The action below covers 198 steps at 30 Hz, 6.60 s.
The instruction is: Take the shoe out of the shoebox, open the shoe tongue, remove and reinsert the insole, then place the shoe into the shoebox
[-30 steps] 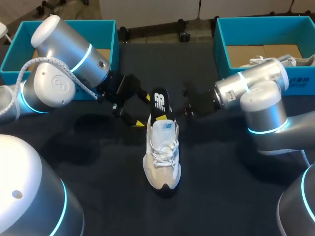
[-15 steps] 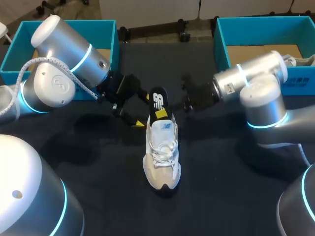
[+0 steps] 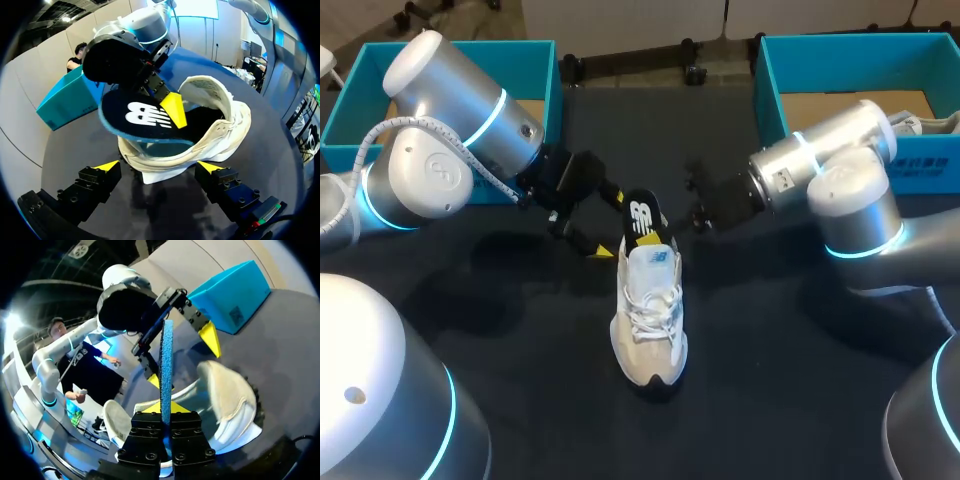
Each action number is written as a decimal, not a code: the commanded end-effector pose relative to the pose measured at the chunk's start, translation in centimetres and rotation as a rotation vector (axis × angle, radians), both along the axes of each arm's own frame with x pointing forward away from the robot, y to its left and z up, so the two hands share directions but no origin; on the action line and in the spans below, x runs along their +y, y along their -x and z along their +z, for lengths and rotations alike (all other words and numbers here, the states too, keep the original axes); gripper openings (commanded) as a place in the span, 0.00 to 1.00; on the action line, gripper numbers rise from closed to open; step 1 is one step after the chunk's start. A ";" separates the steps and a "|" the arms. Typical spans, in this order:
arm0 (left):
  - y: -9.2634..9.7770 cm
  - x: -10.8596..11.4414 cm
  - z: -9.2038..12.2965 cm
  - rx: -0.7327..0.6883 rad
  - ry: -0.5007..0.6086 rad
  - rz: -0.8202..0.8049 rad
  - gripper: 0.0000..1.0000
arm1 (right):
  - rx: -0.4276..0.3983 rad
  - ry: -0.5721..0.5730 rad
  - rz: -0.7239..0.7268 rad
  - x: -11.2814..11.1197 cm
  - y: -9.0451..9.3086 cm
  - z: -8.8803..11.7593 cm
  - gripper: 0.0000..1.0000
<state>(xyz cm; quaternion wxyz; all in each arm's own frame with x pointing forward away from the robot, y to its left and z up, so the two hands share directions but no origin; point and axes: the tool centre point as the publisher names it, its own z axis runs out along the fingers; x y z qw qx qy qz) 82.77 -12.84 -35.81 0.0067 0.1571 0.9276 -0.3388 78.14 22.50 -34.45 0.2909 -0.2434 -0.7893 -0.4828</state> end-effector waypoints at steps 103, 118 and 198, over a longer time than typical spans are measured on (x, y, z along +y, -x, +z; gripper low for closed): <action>0.1 0.0 0.0 -0.002 -0.004 0.001 1.00 | -0.009 0.170 0.073 0.1 0.2 1.1 0.40; 0.1 0.0 0.0 -0.002 -0.004 0.001 1.00 | -0.068 0.187 0.064 0.5 -0.5 2.8 0.45; -2.9 10.3 9.6 -0.100 -0.034 0.024 1.00 | -0.120 0.479 -0.368 -6.4 -0.9 5.8 0.00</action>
